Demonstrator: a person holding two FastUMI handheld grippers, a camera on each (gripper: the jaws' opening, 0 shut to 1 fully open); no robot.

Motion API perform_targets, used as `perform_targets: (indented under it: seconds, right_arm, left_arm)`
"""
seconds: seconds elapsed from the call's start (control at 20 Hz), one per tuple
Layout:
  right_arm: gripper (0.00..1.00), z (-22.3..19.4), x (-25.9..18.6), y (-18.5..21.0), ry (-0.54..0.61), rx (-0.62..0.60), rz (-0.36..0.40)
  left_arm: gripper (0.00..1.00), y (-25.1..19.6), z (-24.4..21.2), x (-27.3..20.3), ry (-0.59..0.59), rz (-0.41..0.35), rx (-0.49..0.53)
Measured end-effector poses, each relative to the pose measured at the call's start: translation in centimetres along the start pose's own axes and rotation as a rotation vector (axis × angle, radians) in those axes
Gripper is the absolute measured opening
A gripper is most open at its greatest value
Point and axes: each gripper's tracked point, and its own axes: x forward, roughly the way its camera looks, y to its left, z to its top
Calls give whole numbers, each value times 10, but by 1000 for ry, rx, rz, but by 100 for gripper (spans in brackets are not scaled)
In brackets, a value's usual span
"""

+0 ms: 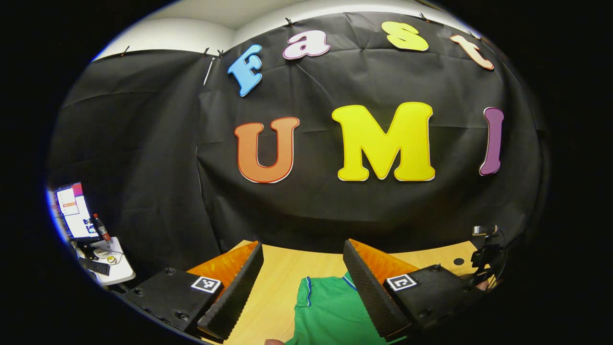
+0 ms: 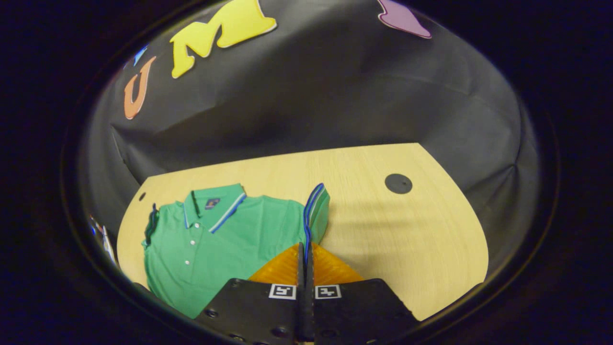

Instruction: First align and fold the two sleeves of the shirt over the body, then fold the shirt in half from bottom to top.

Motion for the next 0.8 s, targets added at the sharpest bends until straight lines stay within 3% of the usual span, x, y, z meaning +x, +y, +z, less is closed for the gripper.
perform_targets:
  seconds: [0.3,0.5,0.6,0.8]
  right_arm:
    - [0,1,1,113,13,11,115]
    - [2,-12,14,164,46,30,151]
    - [21,-8,7,185,28,26,208]
    - [100,16,-49,179,-102,-14,173]
  left_arm:
    - [100,37,5,-26,-4,86,21]
    - [100,57,1,-39,5,125,12]
    - [100,59,0,-43,6,115,0]
    - [100,49,-8,-33,-9,14,-11]
